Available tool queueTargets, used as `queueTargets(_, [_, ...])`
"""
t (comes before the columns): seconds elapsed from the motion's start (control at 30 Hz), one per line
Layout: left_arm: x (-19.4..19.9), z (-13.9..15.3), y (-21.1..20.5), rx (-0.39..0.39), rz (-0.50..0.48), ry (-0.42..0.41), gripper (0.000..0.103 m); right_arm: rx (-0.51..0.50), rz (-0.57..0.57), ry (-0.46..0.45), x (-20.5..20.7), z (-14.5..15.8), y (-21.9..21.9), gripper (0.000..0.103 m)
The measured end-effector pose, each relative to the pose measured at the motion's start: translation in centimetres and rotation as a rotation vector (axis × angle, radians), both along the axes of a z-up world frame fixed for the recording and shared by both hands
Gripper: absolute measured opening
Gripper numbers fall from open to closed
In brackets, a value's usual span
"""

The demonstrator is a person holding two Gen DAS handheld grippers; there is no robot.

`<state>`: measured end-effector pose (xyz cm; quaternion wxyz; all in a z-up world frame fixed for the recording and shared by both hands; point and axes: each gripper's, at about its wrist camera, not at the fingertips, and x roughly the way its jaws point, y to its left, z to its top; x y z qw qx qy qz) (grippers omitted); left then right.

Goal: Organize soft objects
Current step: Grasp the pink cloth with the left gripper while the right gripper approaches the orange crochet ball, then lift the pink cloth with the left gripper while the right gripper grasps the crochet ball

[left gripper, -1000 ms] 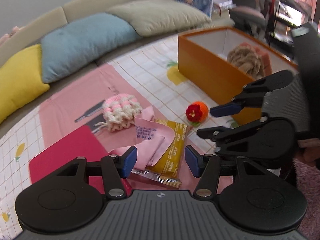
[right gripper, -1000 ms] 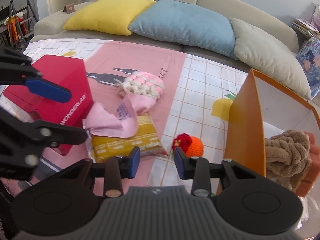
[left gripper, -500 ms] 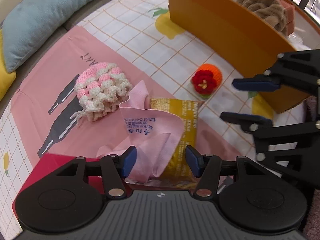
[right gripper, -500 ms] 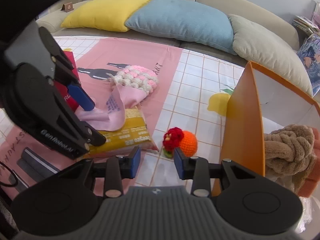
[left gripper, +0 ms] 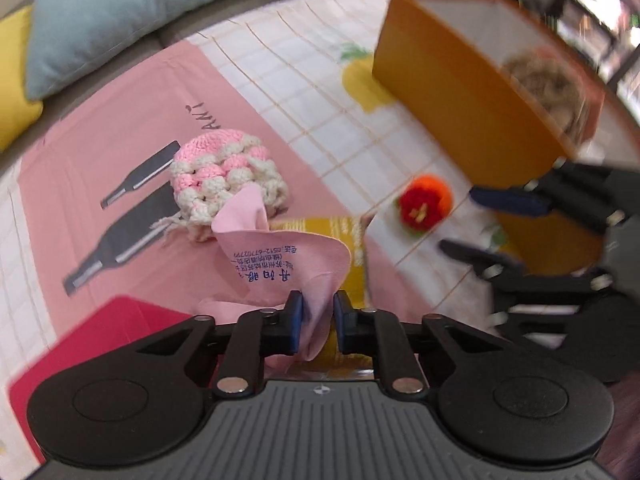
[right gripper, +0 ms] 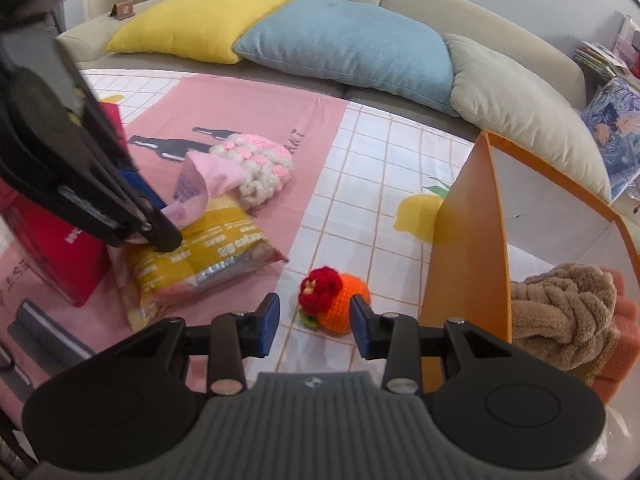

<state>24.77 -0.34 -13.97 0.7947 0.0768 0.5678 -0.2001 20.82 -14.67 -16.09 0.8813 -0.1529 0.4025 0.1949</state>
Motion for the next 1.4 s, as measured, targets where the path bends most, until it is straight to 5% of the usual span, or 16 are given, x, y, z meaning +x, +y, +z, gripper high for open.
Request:
queueTargets(0.1, [-0.6, 0.8, 0.6, -0.086, 0.065, -0.012, 0.002, -0.037, -0.009, -0.003, 0.4, -0.4, 0.6, 0.045])
queueTargets(0.33, [-1.0, 2.0, 0.9, -0.061, 0.107, -0.078, 0.002, -0.171, -0.03, -0.022, 1.5, -2.7, 2.2, 0.051])
queueTargets(0.67, [-2.2, 3.8, 0.9, -0.109, 0.181, -0.148, 0.002, -0.141, -0.056, -0.016, 1.6, -3.3, 1.9, 0.041])
queueTargets(1.1, [-3.4, 11.4, -2.7, -0.232, 0.11, -0.33, 0.002, 0.035, -0.093, -0.14, -1.8, 4.9, -1.9, 0.04])
queueTargets(1.4, [-2.3, 14.1, -9.3, -0.292, -0.055, -0.378, 0.002, 0.088, -0.267, -0.171, -2.9, 8.5, -9.4, 0.04])
